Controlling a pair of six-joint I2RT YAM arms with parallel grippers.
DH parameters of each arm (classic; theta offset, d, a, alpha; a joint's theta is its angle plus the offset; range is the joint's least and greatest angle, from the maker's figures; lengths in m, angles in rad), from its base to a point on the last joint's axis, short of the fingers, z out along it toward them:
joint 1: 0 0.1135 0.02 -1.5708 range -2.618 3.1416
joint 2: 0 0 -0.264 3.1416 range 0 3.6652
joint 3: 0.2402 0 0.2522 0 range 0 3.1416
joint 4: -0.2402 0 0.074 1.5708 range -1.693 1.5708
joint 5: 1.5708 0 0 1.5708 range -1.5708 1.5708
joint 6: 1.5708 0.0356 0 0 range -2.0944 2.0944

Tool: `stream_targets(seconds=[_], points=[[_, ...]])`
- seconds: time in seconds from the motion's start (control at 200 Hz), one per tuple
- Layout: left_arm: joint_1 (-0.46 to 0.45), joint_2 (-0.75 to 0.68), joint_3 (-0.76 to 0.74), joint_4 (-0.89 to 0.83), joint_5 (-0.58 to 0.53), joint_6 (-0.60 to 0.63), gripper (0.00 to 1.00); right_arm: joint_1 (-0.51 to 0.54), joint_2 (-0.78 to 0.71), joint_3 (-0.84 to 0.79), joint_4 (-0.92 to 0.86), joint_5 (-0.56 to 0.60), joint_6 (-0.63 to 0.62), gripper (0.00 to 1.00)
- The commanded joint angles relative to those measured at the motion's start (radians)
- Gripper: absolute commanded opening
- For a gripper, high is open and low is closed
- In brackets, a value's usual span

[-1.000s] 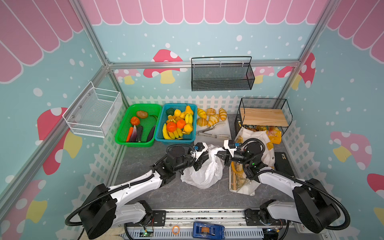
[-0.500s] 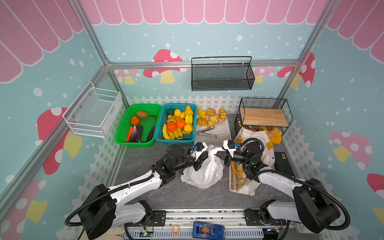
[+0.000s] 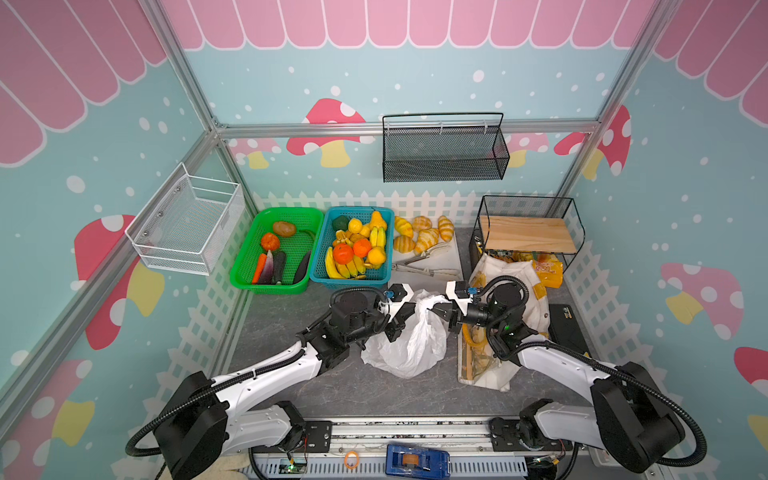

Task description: Place the mixed food into the grocery bags and tie them

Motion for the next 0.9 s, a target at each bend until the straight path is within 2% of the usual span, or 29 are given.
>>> stream_targets(seconds=[0.0,0.18,0.36,0.59,0.776,0.896], points=[[0.001,-0.039,-0.006,0.007,-0.007,-0.020,0.00,-0.015,-0.026,0.016,-0.074,0.104,-0.039,0.06],[0.002,-0.041,-0.024,0.028,-0.010,-0.032,0.00,-0.014,-0.084,0.016,-0.176,0.201,-0.077,0.24],[0.003,-0.046,-0.034,0.035,-0.011,-0.037,0.00,-0.014,-0.202,-0.009,-0.304,0.331,-0.097,0.37],[0.002,-0.042,-0.039,0.061,-0.020,-0.063,0.00,-0.014,-0.369,-0.033,-0.445,0.452,-0.076,0.44],[0.002,-0.032,-0.034,0.066,-0.014,-0.072,0.00,-0.014,-0.409,-0.004,-0.554,0.451,-0.100,0.48],[0.003,-0.036,-0.034,0.062,-0.010,-0.072,0.00,-0.015,-0.424,0.008,-0.565,0.434,-0.121,0.49]])
